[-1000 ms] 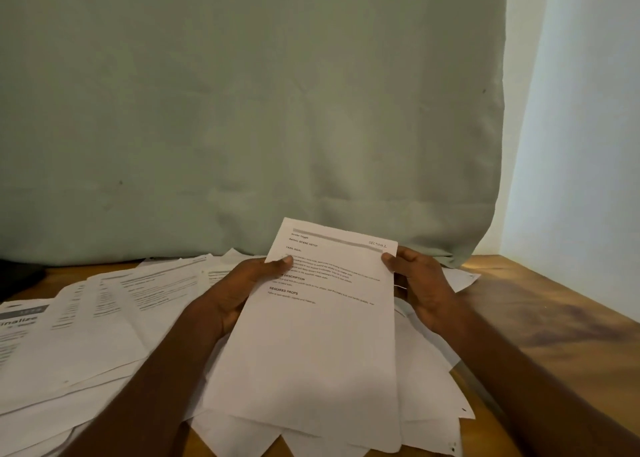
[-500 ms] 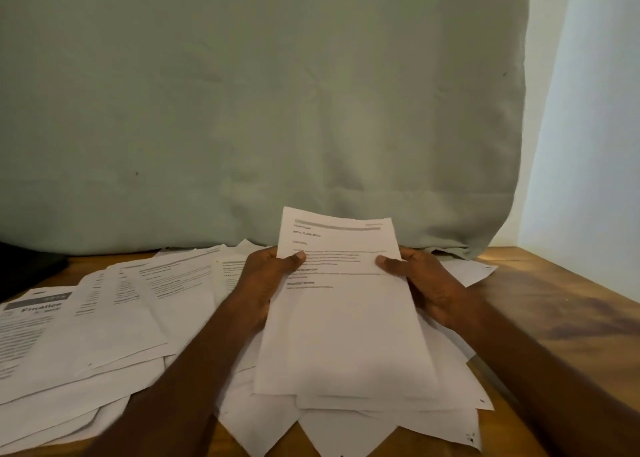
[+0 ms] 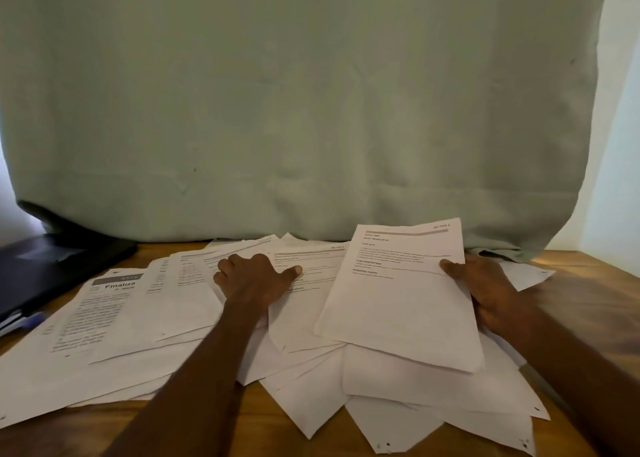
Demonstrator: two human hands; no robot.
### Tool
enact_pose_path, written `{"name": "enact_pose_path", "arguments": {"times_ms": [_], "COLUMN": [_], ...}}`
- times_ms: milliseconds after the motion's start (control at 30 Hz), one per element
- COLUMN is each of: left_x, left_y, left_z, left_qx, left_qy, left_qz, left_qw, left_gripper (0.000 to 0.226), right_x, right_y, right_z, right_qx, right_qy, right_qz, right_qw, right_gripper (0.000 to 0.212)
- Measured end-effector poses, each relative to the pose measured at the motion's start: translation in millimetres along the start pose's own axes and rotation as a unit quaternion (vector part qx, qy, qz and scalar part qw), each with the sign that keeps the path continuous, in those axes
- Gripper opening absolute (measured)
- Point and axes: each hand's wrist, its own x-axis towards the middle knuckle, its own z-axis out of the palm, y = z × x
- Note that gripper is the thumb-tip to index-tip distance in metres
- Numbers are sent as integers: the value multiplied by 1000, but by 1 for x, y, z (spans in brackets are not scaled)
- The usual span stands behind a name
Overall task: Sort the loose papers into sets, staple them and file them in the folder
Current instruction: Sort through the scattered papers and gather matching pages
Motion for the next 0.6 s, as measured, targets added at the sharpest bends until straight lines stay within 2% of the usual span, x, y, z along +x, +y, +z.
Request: {"name": "enact_pose_path", "arguments": {"times_ms": [100, 200, 267, 367, 433, 500, 533, 600], "left_x": [1, 5, 6, 0, -4, -3, -2, 1], "left_y": [4, 5, 3, 6, 10, 12, 12, 10], "left_z": [3, 2, 4, 10, 13, 8, 5, -3], "left_qx": [-4, -77, -99, -47, -16, -34, -49, -79], "left_qy": [16, 19, 14, 0, -2, -10, -16, -30], "left_qz": [5, -13, -21, -1, 19, 10, -1, -22], "left_qw": [1000, 997, 995, 999, 1000, 999, 999, 996], "left_gripper": [69, 51, 63, 94, 95, 92, 91, 87], "right_x": [1, -2, -2, -4, -5, -8, -8, -6], "right_y": [2, 2, 2, 2, 2, 3, 3, 1], "right_z": [-3, -3, -2, 1, 3, 6, 8, 10], "right_qx": [-11, -38, -48, -86, -118, -174, -228, -364], "right_qy": [-24, -44, -45, -40, -41, -18, 8, 58], "right_qz": [15, 28, 29, 8, -18, -52, -69, -105], "right_qw": [1000, 998, 997, 995, 992, 983, 971, 924], "right_gripper": [30, 37, 39, 41, 41, 47, 55, 80]}}
